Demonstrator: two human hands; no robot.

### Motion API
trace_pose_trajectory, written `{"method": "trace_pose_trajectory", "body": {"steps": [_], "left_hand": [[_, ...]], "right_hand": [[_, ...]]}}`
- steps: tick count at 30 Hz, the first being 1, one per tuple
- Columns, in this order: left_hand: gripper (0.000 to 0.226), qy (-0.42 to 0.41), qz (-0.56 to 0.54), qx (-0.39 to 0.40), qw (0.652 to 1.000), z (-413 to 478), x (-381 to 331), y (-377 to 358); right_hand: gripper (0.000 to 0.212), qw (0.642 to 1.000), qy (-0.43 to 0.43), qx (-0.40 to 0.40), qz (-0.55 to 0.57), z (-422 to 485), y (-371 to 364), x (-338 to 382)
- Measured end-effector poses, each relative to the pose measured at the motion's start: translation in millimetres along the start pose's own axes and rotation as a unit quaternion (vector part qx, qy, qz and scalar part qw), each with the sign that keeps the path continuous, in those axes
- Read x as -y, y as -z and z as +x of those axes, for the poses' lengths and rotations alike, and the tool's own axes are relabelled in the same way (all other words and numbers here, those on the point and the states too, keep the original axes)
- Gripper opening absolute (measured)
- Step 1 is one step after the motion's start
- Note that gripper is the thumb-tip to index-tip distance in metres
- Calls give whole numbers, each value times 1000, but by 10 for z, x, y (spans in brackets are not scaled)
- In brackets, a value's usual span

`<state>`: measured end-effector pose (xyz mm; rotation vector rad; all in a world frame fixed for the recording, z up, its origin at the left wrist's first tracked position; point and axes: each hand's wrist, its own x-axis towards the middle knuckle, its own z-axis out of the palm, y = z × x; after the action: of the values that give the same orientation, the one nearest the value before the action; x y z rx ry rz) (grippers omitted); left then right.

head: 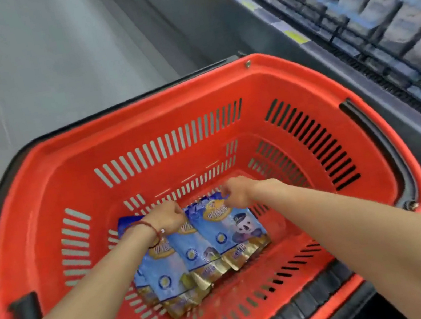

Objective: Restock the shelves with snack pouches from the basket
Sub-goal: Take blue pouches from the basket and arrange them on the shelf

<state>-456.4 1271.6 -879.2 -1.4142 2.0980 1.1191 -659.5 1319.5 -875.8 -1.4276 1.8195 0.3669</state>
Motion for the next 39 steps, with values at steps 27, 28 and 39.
{"method": "trace_pose_trajectory", "body": {"steps": [27,28,39], "left_hand": [[22,206,-498,-29,842,351,226,-908],[23,195,-507,-17,840,342,218,-911],[59,77,-454,-80,884,456,-84,-853]], "right_hand": [[64,964,-138,124,193,926,-932,-815],[54,955,-136,113,236,923,-920,-822],[38,911,-35,-36,408,339,-226,-937]]}}
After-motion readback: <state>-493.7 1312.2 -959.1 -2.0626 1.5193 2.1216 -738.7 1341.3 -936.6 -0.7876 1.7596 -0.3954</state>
